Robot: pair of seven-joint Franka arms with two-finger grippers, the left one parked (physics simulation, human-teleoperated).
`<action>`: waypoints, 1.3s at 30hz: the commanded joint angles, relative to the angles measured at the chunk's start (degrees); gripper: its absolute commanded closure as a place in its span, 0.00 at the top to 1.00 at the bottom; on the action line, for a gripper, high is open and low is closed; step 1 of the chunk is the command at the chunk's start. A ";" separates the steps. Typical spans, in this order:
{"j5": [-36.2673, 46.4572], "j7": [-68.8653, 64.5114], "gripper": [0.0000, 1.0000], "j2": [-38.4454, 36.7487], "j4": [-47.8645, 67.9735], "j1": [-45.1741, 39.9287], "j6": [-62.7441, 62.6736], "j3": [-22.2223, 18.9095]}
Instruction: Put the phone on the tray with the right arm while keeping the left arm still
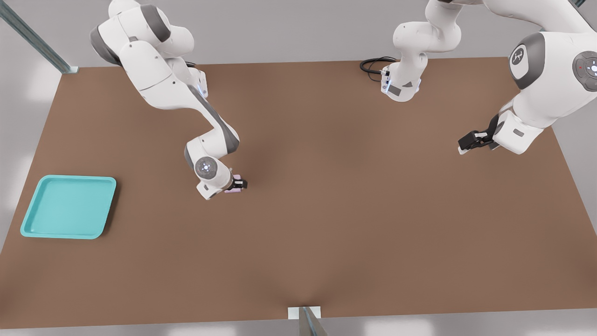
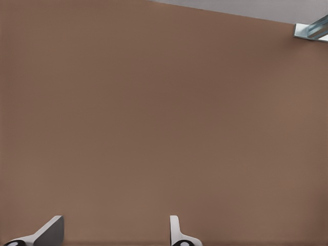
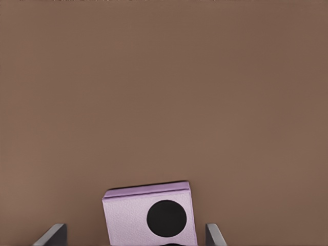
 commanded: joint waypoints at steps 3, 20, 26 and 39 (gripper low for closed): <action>-1.45 -3.60 1.00 0.47 -0.71 -0.04 2.95 0.01; -1.45 -4.30 0.85 2.93 -2.38 -0.04 5.67 0.01; -1.45 -4.57 0.77 1.08 -2.47 -1.10 4.97 0.01; -1.45 -32.42 0.76 -7.09 -1.33 -26.93 -4.08 0.01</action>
